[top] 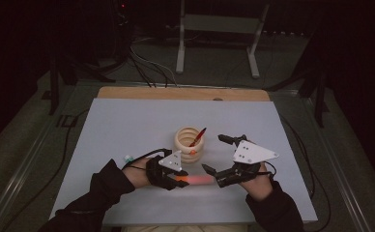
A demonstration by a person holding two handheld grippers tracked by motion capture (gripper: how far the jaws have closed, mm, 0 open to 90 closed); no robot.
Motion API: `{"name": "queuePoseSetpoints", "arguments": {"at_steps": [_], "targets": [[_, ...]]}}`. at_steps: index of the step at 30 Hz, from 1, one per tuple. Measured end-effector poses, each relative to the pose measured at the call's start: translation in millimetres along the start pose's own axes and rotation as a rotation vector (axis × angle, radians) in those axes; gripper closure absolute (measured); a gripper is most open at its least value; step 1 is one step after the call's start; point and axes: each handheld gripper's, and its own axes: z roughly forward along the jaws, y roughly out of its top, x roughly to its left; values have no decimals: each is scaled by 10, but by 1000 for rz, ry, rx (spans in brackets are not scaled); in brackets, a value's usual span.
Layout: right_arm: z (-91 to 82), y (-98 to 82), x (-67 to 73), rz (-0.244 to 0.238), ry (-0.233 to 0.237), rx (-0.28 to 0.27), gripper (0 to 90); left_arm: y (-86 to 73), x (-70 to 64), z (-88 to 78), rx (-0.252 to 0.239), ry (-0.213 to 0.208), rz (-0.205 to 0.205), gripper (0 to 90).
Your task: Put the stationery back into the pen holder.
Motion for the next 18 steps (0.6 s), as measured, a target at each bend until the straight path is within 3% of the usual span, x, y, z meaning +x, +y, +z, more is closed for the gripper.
{"name": "queuePoseSetpoints", "arguments": {"at_steps": [5,6,7,18], "targets": [[36,19,88,-60,-4,42,43,26,6,-24,0,-2,-2,659],[55,22,148,-105,-15,67,63,34,10,-30,0,-1,-2,658],[61,22,171,-120,-16,78,65,43,11,-33,-2,-1,1,658],[75,-67,408,-259,-2,230,307,72,42,-41,-8,-2,-24,658]]}}
